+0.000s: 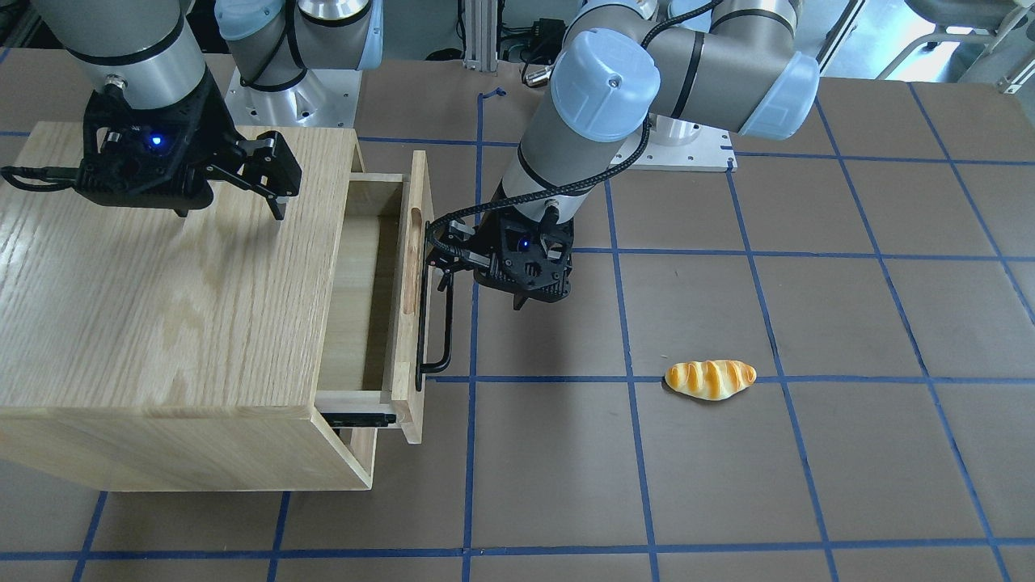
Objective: Open upper drawer
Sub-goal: 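Pull the drawer handle outward with the left gripper, away from the cabinet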
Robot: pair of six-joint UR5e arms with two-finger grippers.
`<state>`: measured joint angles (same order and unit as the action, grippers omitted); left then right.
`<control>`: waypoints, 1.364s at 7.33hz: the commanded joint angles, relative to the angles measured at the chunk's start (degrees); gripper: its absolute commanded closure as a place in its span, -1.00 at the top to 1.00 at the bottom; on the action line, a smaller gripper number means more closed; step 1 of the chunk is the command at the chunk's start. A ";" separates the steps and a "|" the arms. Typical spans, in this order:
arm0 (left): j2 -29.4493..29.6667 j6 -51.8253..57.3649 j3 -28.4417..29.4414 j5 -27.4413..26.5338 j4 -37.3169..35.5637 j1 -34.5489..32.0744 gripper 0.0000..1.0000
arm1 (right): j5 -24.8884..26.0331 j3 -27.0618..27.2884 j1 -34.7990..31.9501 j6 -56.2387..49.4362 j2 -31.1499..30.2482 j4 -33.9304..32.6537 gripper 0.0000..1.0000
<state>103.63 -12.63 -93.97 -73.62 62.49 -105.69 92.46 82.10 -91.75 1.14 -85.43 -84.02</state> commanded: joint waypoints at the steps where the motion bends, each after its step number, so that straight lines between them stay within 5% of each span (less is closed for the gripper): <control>1: -0.01 1.29 -0.07 -0.03 0.01 0.13 1.00 | 0.00 -0.01 0.08 -0.09 0.00 0.00 1.00; 10: -3.96 13.15 -4.20 0.23 0.71 5.31 1.00 | 0.00 0.07 -0.01 0.00 0.00 0.00 1.00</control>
<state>100.44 -0.24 -97.27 -73.43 63.25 -100.74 92.46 82.10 -91.76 1.07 -85.43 -84.02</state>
